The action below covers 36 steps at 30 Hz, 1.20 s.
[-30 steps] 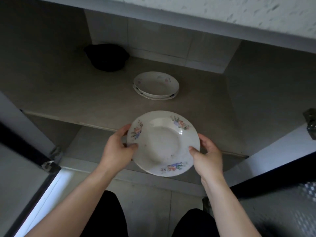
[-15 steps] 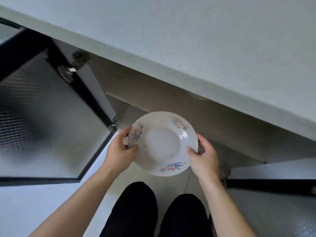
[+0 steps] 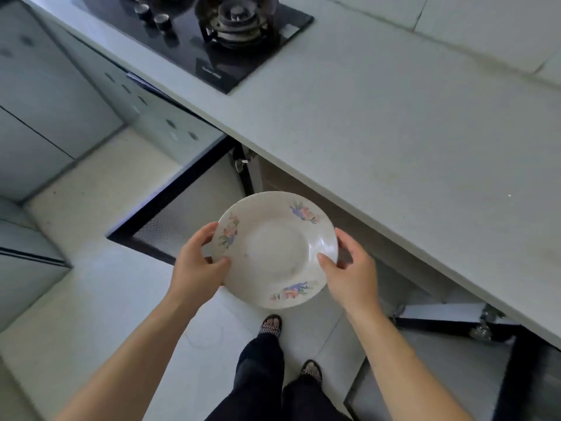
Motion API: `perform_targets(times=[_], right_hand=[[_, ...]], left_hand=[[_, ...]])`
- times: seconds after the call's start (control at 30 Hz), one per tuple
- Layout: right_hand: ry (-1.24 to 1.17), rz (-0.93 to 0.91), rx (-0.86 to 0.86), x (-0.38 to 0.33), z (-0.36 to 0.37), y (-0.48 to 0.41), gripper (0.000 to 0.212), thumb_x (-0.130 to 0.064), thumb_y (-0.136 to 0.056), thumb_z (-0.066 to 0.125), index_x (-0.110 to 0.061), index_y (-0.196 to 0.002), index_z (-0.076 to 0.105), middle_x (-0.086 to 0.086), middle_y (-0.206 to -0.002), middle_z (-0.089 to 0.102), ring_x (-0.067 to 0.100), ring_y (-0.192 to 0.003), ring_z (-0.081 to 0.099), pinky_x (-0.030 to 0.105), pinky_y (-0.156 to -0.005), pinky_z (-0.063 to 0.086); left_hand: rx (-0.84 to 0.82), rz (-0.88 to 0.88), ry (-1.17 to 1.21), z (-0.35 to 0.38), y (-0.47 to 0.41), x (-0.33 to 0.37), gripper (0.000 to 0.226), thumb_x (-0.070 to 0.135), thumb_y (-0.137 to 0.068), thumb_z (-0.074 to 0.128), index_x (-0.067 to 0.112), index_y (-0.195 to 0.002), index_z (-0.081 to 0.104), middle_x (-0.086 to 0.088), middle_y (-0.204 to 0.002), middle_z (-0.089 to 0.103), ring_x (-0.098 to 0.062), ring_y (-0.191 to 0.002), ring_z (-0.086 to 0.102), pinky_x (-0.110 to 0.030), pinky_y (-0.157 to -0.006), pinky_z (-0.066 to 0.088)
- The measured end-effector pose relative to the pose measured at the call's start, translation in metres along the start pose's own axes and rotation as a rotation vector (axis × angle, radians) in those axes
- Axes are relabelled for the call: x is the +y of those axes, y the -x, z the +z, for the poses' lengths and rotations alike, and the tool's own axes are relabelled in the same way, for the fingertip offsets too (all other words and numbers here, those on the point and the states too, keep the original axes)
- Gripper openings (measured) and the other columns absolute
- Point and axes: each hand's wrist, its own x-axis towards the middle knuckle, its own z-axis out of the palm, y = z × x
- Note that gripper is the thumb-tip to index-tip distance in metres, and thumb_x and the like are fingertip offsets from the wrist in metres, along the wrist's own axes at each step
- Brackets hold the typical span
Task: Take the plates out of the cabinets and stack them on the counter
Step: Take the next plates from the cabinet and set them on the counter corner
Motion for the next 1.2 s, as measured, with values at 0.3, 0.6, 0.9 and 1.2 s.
perform_targets(times=[0.3, 0.6, 0.9, 1.2], right_hand=[[-0.009, -0.235, -0.072, -0.084, -0.044, 0.058, 0.043, -0.011, -0.080, 0.069, -0.030, -0.118, 0.059, -0.020, -0.107, 0.061, 0.005, -0.101, 0.060, 0.032, -0.085, 0.055], [-0.037, -0.354, -0.302, -0.122, 0.005, 0.097, 0.046, -0.013, -0.079, 0.071, -0.028, -0.120, 0.060, -0.012, -0.109, 0.066, 0.007, -0.100, 0.062, 0.034, -0.082, 0.057], [-0.007, -0.378, -0.499, -0.161, 0.118, 0.126, 0.048, -0.010, -0.080, 0.070, -0.032, -0.121, 0.057, -0.008, -0.111, 0.064, 0.009, -0.093, 0.064, 0.029, -0.072, 0.059], [-0.021, -0.364, -0.658, -0.199, 0.304, 0.165, 0.046, -0.008, -0.080, 0.069, -0.021, -0.123, 0.057, -0.009, -0.103, 0.061, -0.006, -0.070, 0.065, 0.011, -0.054, 0.050]], left_hand=[[0.122, 0.133, 0.234, -0.036, 0.094, 0.057, 0.052, -0.012, -0.079, 0.054, 0.026, -0.114, 0.057, 0.009, -0.110, 0.061, 0.002, -0.059, 0.065, -0.031, -0.053, 0.059], [0.356, 0.171, 0.370, -0.112, 0.152, 0.049, 0.055, -0.008, -0.078, 0.058, 0.036, -0.113, 0.058, 0.017, -0.102, 0.062, -0.009, -0.072, 0.066, -0.026, -0.054, 0.058], [0.511, 0.137, 0.502, -0.213, 0.149, 0.006, 0.058, -0.011, -0.078, 0.060, 0.035, -0.113, 0.056, 0.014, -0.105, 0.060, 0.000, -0.057, 0.064, -0.020, -0.048, 0.053], [0.682, 0.080, 0.507, -0.372, 0.126, -0.049, 0.059, -0.009, -0.078, 0.062, 0.027, -0.124, 0.055, 0.009, -0.112, 0.060, -0.014, -0.072, 0.069, -0.023, -0.050, 0.055]])
